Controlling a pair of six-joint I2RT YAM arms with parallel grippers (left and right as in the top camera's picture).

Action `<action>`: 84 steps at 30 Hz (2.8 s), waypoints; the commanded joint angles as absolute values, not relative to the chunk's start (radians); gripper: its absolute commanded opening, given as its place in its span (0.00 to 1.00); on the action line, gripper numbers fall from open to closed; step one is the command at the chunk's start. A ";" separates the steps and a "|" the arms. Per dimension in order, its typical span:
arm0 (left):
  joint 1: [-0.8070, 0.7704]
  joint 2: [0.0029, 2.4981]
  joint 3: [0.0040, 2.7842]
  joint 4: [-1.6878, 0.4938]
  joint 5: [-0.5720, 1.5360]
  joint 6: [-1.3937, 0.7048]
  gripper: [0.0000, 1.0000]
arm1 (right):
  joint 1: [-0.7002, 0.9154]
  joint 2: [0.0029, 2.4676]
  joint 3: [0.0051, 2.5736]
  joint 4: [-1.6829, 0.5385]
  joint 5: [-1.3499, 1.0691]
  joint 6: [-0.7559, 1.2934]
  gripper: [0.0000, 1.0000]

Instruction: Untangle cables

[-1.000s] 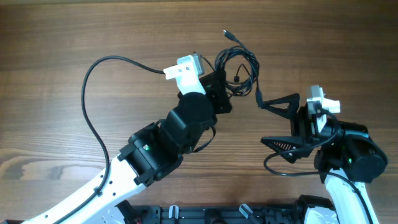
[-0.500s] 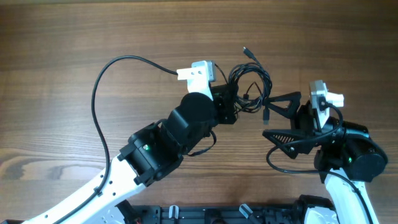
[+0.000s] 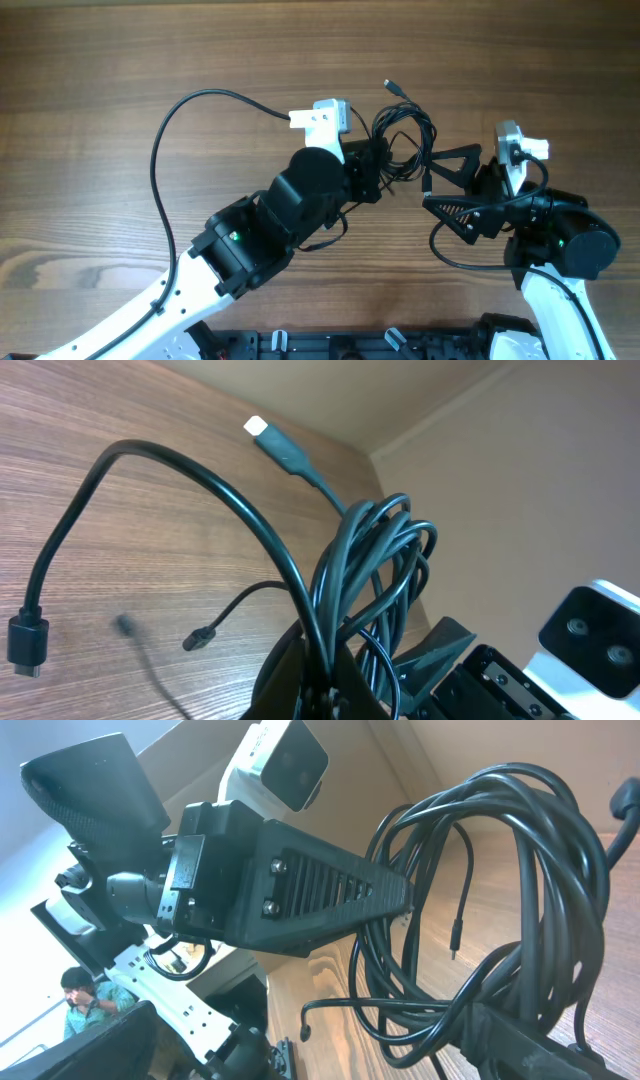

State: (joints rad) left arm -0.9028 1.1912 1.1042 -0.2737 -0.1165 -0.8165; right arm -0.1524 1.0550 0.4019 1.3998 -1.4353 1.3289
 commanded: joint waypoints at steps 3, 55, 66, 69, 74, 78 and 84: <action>-0.908 1.205 1.110 -0.265 0.001 -0.815 0.04 | -0.154 1.063 0.415 1.401 -1.409 1.339 1.00; -0.973 1.225 1.110 -0.093 0.011 -0.403 0.04 | -0.154 1.140 0.415 1.557 -1.483 1.417 1.00; -0.973 1.223 1.110 -0.036 0.162 -0.396 0.04 | -0.154 1.151 0.415 1.438 -1.413 1.405 1.00; -0.973 1.223 1.110 -0.038 0.160 -0.395 0.04 | -0.154 1.153 0.415 1.451 -1.414 1.412 1.00; -0.972 1.223 1.110 -0.048 0.059 -0.396 0.04 | -0.154 1.151 0.415 1.654 -1.436 1.505 1.00; -0.972 1.223 1.110 -0.061 -0.032 -0.397 0.04 | -0.154 1.148 0.415 1.653 -1.438 1.509 1.00; -0.972 1.223 1.110 -0.070 -0.163 -0.400 0.04 | -0.154 1.148 0.415 1.655 -1.445 1.511 0.99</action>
State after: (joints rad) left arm -0.9691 1.2247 1.1030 -0.0624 -0.0685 -0.4046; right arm -0.1562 1.1530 0.4019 1.5784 -1.4429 1.5024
